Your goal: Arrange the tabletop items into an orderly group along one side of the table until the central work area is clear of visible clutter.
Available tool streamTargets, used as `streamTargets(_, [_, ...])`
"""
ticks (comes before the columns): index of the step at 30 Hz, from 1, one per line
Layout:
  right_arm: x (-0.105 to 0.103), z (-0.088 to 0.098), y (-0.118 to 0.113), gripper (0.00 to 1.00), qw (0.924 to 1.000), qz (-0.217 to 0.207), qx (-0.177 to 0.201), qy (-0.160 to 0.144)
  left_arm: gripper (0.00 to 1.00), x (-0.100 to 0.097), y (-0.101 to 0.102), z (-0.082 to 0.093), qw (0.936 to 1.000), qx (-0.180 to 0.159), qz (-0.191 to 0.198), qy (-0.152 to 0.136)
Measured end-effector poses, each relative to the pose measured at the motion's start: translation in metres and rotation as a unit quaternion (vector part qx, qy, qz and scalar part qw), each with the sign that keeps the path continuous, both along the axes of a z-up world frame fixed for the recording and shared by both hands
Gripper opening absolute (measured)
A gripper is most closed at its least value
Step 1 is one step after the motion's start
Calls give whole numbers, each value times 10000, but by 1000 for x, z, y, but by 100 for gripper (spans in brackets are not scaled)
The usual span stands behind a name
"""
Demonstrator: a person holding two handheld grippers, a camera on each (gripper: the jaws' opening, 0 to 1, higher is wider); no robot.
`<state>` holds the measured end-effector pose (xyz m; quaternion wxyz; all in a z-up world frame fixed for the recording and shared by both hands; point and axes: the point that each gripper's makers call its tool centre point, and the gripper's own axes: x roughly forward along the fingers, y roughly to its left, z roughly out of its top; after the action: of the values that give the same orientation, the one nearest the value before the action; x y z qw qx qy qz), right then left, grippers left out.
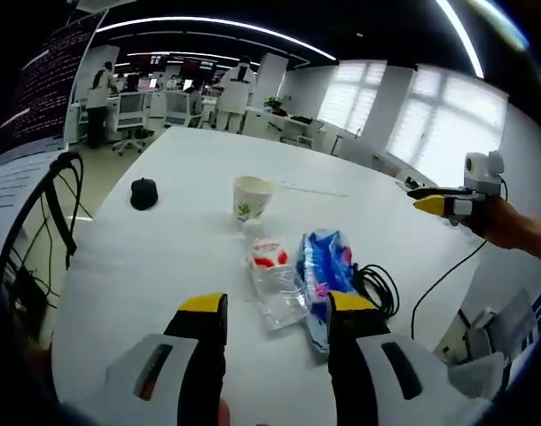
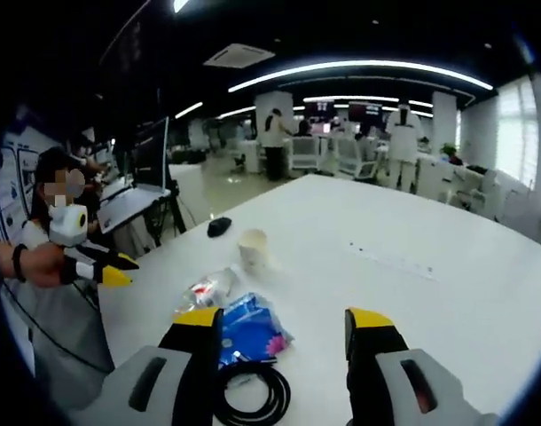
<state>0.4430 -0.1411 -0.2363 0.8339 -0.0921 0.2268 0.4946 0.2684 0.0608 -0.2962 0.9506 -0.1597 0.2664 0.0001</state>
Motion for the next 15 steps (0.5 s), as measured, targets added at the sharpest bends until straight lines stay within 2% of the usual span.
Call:
streamTargets(7, [-1, 4, -25, 59, 9995, -280, 146, 40, 44, 11, -2, 4, 10000, -15, -58, -6])
streamTargets(15, [-9, 0, -43, 61, 9989, -433, 128, 112, 45, 23, -4, 5, 9999, -18, -146, 29])
